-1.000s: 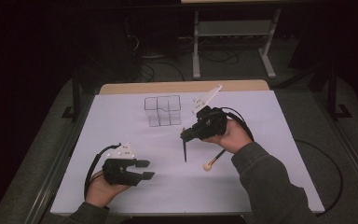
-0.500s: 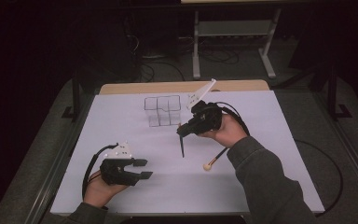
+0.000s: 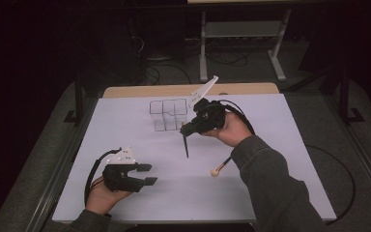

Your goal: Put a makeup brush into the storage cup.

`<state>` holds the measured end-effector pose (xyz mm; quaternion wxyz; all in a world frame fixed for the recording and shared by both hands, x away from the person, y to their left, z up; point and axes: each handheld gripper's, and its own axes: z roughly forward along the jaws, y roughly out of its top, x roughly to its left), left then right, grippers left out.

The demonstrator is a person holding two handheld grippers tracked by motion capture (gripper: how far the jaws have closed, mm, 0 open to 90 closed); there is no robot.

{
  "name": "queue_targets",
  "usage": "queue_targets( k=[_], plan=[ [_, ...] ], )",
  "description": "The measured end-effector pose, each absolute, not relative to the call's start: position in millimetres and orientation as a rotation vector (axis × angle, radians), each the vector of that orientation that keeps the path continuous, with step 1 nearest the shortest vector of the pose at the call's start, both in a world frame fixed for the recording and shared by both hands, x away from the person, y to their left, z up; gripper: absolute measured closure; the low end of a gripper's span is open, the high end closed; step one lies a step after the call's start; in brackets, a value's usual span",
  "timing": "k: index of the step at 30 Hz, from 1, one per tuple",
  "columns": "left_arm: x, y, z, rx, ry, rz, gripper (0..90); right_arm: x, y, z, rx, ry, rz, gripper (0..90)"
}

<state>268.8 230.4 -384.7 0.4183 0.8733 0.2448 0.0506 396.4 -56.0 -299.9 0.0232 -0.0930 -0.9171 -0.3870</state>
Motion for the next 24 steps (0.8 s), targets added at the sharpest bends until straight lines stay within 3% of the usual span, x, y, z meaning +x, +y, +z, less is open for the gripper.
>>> queue_targets(
  k=[24],
  plan=[
    [268.7, 234.7, -383.4, 2.165, 0.622, 0.123, 45.6, 423.3, -40.5, -283.1, -0.299, -2.867, -1.204, 82.9]
  ],
)
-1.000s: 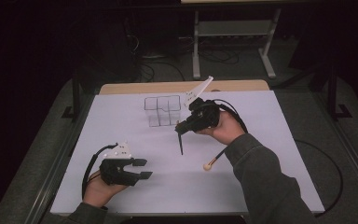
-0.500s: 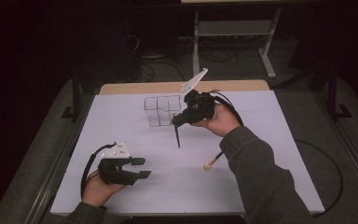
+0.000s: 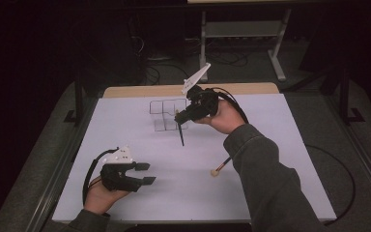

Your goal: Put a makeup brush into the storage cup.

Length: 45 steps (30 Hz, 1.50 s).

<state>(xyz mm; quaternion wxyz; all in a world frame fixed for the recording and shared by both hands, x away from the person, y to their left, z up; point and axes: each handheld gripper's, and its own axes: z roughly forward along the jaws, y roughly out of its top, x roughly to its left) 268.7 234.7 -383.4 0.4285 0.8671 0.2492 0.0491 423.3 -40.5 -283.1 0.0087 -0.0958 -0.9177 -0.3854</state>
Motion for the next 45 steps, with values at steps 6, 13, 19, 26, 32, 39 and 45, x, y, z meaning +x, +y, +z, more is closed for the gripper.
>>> queue_targets(
  k=[6, 13, 19, 26, 32, 39, 45],
  plan=[
    [268.6, 235.0, -383.2, 2.162, 0.624, 0.123, 45.2, 430.8, -37.4, -278.1, -0.307, -2.873, -1.197, 82.9],
    [270.2, 239.0, -383.6, 2.166, 0.620, 0.131, 44.5, 439.3, -27.1, -270.5, -0.301, -2.889, -1.194, 82.9],
    [269.3, 239.6, -383.1, 2.158, 0.632, 0.126, 44.0, 449.7, -19.3, -265.5, -0.311, -2.909, -1.184, 82.9],
    [269.4, 241.1, -382.8, 2.154, 0.634, 0.131, 43.4, 463.3, -13.8, -255.4, -0.349, -2.927, -1.194, 82.9],
    [269.5, 242.7, -383.3, 2.149, 0.638, 0.131, 43.1, 475.3, -10.4, -252.5, -0.383, -2.937, -1.188, 82.9],
    [269.6, 244.0, -382.3, 2.144, 0.639, 0.134, 41.7, 486.2, -5.6, -250.5, -0.414, -2.942, -1.169, 82.9],
    [269.7, 244.0, -382.9, 2.147, 0.640, 0.135, 41.5, 493.8, -2.4, -246.1, -0.443, -2.968, -1.190, 82.9]
  ],
)
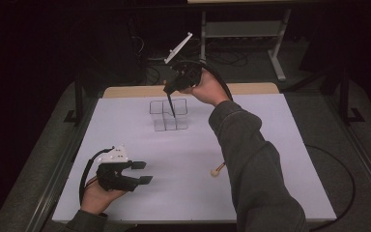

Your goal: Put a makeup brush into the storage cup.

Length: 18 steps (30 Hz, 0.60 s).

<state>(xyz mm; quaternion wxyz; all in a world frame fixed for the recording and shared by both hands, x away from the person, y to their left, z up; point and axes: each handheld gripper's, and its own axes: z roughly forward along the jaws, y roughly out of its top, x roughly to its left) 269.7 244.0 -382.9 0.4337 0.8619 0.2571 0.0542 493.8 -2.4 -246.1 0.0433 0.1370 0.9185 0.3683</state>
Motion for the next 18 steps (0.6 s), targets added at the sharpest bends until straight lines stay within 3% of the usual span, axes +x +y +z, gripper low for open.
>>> queue_targets(
  k=[18],
  plan=[
    [269.2, 243.9, -382.5, 2.149, 0.637, 0.133, 40.9, 512.9, 7.7, -250.5, 0.475, 2.769, 1.107, 82.9]
  ],
)
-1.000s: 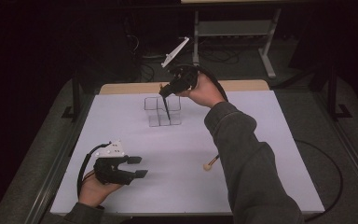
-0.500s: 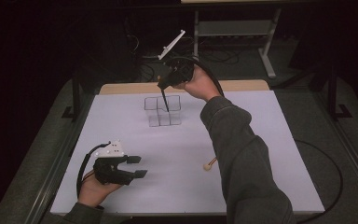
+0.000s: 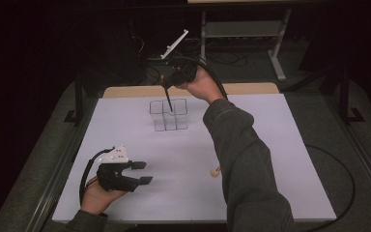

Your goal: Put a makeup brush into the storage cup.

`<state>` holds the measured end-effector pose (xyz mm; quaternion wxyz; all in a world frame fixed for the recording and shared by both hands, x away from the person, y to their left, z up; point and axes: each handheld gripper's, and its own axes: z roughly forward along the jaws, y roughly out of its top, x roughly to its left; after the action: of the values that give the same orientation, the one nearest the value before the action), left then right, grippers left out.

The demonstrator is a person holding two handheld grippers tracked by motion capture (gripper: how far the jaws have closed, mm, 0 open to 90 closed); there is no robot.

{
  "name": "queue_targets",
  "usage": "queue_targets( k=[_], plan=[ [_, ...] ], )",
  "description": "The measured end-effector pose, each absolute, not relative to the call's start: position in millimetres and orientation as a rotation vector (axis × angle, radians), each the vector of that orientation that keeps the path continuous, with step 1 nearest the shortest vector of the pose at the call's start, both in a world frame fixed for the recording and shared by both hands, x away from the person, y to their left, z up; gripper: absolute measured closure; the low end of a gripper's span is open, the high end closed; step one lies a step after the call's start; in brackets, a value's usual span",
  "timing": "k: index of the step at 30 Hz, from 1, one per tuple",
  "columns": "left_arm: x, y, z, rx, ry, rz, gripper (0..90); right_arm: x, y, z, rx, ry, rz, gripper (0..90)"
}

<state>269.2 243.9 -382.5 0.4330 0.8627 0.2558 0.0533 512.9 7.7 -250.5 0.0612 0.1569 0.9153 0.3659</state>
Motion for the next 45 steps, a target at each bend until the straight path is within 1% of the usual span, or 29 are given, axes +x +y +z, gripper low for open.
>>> queue_targets(
  k=[16, 45],
  plan=[
    [268.6, 241.9, -382.7, 2.157, 0.636, 0.130, 39.8, 519.4, 13.8, -264.7, 0.503, 2.776, 1.105, 82.9],
    [268.1, 242.6, -382.5, 2.153, 0.648, 0.128, 39.2, 520.7, 6.2, -291.5, 0.547, 2.791, 1.075, 82.9]
  ],
)
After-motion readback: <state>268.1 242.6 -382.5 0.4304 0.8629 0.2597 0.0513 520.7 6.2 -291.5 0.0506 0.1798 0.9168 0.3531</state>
